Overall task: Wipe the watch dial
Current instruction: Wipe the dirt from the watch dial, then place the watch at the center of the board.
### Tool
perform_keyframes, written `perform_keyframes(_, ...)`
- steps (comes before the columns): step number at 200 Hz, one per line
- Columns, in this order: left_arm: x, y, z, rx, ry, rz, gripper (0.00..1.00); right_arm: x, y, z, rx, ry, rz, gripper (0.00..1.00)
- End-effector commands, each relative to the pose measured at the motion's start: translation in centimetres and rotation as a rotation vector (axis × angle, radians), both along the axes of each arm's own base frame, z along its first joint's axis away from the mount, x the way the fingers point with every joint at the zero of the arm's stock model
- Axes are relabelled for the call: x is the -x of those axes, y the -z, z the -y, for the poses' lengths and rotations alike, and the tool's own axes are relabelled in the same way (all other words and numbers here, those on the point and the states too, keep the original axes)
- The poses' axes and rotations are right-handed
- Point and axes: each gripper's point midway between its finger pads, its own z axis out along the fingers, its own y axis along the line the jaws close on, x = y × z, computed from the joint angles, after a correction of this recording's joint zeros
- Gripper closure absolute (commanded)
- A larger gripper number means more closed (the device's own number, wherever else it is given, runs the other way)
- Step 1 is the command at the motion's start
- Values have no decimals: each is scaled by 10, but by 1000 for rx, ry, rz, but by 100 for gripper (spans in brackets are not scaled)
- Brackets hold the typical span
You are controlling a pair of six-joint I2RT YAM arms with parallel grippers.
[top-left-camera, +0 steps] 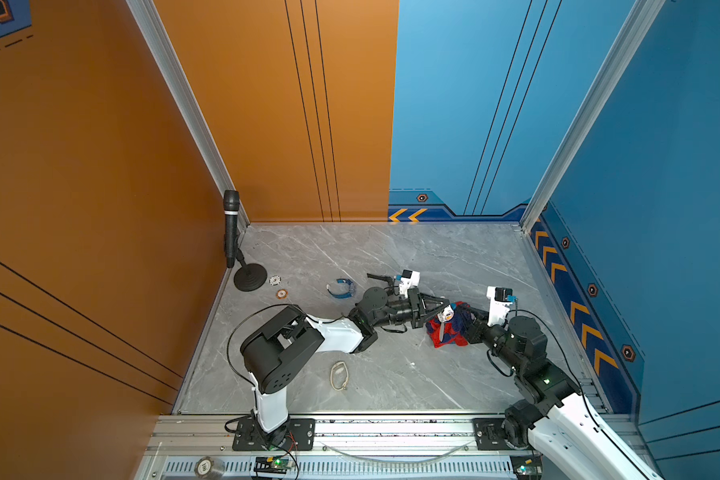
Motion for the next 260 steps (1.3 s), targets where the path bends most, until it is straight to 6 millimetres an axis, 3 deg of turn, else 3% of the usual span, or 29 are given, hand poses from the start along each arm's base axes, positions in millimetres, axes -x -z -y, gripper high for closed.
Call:
perform_keyframes(1,8,-13,-3,40,28,29,100,4,-20,9,-36,31,26,100)
perform_keyframes(41,3,-16,-9,56,23,24,100,10,-34,23,-14,74,48,100)
perform_keyframes(91,-4,-10,-11,47,17,11,100,15,-44,62,119,234,46,100)
perform_keyframes(151,-15,5,-14,1,8,1,100,14,-46,67,142,257,52,100)
perform_keyframes(187,-27,37,-10,-243,37,46,100,13,-47,71,173,269,57,100)
perform_keyframes(199,-30,59,-16,-391,47,65,100,12,-49,72,182,269,58,100)
perform_keyframes(204,-36,57,-17,-452,42,111,100,12,-49,72,185,269,57,100)
perform_keyframes(216,-34,84,-37,-704,58,149,100,12,-48,72,192,267,53,100)
perform_keyframes(231,-30,100,-66,-982,90,218,100,11,-47,70,194,260,51,100)
perform_keyframes(260,-30,109,-98,-1105,91,217,100,5,-40,63,178,230,30,100)
